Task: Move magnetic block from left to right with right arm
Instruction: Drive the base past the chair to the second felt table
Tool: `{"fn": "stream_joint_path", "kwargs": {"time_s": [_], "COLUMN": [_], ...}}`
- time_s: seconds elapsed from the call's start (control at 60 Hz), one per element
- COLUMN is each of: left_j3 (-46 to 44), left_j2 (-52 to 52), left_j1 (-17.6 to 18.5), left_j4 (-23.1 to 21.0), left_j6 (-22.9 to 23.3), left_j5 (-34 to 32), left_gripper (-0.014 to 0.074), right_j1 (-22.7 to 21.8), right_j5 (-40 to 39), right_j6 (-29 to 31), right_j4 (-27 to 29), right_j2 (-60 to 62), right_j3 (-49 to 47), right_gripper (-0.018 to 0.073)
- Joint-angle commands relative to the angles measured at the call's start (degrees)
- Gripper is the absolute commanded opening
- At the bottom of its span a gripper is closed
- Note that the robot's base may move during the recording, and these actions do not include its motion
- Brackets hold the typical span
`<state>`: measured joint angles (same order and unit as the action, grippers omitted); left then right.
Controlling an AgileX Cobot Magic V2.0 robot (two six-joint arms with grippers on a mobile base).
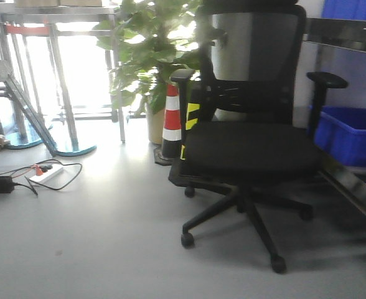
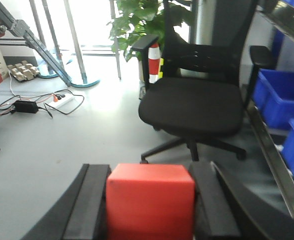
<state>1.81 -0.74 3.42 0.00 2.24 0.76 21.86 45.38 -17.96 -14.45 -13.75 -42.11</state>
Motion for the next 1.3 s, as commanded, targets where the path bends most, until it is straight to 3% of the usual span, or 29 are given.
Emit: {"fn": "stream_joint_path", "kwargs": {"time_s": [0.0, 1.284], "left_j3": [0.53, 0.53], "left_j2": [-0.92, -0.92], "left_j1": [-0.13, -0.13], "left_j4": [0.00, 0.00], "left_j6": [0.47, 0.47], "left_j5": [-5.18, -5.18], "left_gripper": [-0.0116, -0.0116], "right_j1": [-0.28, -0.28], "right_j5": [-5.21, -5.21], "right_j6": [0.55, 0.55], "right_j4": [-1.11, -1.11], "right_j2": [-1.08, -1.08], "right_j3": [-1.67, -1.67], "right_gripper": [0.0141, 0.0141]}}
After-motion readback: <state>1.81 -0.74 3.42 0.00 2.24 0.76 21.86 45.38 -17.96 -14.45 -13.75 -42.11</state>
